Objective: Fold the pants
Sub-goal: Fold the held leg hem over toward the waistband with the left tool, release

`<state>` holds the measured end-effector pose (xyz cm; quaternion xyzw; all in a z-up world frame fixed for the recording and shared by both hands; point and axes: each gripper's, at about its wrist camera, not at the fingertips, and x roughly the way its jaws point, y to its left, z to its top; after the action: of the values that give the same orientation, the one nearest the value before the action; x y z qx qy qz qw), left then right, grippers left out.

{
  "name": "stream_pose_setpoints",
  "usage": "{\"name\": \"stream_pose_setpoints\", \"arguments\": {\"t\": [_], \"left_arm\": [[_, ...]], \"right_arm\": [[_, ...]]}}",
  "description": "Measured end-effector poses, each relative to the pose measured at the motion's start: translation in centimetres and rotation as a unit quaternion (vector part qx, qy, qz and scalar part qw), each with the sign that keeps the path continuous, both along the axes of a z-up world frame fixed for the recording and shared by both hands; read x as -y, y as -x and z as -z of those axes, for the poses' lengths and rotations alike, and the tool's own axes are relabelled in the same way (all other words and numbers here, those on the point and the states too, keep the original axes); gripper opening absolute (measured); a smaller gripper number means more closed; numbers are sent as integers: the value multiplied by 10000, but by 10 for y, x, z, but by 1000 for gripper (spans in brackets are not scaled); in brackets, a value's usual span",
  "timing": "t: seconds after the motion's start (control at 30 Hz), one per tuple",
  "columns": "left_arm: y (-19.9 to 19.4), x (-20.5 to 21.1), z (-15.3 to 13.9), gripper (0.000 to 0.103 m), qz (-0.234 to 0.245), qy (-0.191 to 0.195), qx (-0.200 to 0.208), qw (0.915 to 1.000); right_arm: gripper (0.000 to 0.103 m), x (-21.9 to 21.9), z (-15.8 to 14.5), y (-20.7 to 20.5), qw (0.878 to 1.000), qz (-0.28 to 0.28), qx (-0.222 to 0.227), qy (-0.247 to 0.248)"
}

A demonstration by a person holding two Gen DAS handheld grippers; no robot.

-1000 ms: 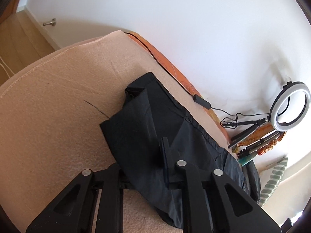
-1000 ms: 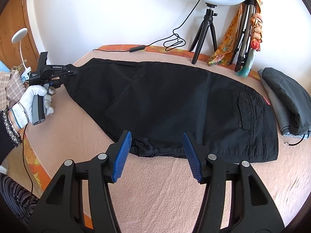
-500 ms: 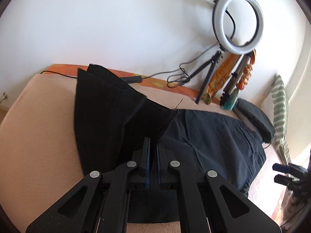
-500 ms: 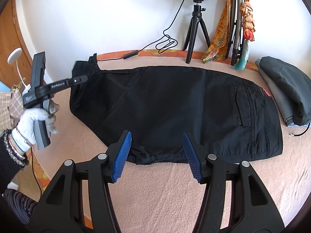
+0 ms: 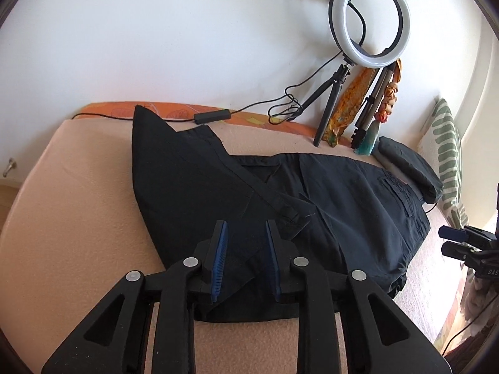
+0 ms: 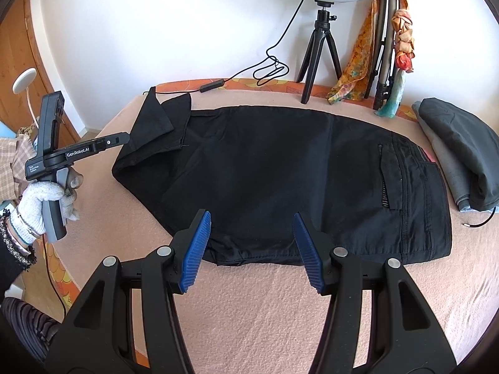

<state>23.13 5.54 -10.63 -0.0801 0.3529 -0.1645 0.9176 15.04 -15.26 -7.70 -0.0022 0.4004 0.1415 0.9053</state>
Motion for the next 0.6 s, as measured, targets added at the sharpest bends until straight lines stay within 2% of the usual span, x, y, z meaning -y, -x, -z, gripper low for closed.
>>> {"name": "stream_pose_setpoints", "arguments": {"t": [0.03, 0.13, 0.23, 0.33, 0.47, 0.53, 0.57, 0.6], "left_arm": [[-2, 3, -2, 31, 63, -122, -10, 9999], [-18, 18, 2, 53, 221, -367, -232, 9988], [-36, 38, 15, 53, 323, -857, -457, 9948], [-54, 50, 27, 54, 210, -1370, -564, 9887], [-68, 48, 40, 53, 178, -1314, -754, 9883], [-68, 46, 42, 32, 253, -1290, -671, 9890], [-68, 44, 42, 11, 264, -1237, -647, 9899], [-70, 40, 43, 8, 290, -1075, -661, 9916]], "right_arm": [[57, -1, 0, 0, 10000, -5, -6, -27], [57, -2, 2, -1, 9999, -2, -65, -124], [57, -5, 1, -1, 9999, -14, -47, -125], [57, -7, -2, 1, 10000, -42, 15, -77], [57, -5, -2, 1, 10000, -22, 17, -74], [57, -2, -2, 1, 10000, 6, 16, -67], [57, 0, -2, 1, 10000, 22, 13, -84], [57, 1, -3, 1, 9999, 32, 12, -108]]}}
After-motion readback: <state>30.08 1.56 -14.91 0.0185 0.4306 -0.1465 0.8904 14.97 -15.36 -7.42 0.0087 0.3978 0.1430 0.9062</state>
